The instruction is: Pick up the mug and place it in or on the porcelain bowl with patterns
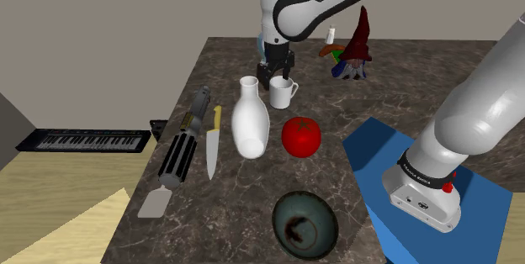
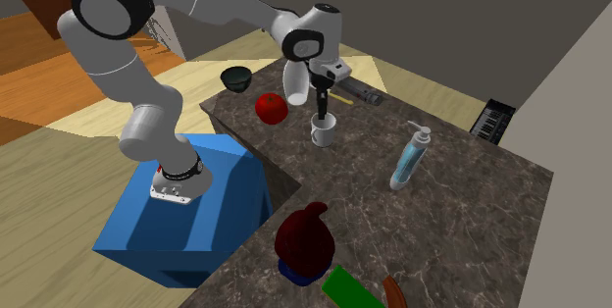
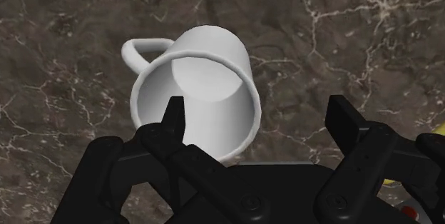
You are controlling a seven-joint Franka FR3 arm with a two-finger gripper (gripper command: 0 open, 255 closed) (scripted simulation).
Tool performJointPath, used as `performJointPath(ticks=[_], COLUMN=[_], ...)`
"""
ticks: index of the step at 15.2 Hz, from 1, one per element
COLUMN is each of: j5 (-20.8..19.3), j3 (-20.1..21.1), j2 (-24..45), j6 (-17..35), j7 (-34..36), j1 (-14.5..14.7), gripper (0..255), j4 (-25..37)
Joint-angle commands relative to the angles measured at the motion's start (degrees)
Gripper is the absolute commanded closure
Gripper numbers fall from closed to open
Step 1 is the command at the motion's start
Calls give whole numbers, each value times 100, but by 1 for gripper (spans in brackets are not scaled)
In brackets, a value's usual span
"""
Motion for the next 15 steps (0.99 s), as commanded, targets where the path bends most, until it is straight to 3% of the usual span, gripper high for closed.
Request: performJointPath(ticks=[1,7,15], j5=[-95,-221,-221], j3=[4,-6,-7], j2=[198,473,472], j6=[141,640,639], j7=[59,147,146], j1=[-10,-19,-18], gripper=[0,0,0], j4=[65,-173,-173])
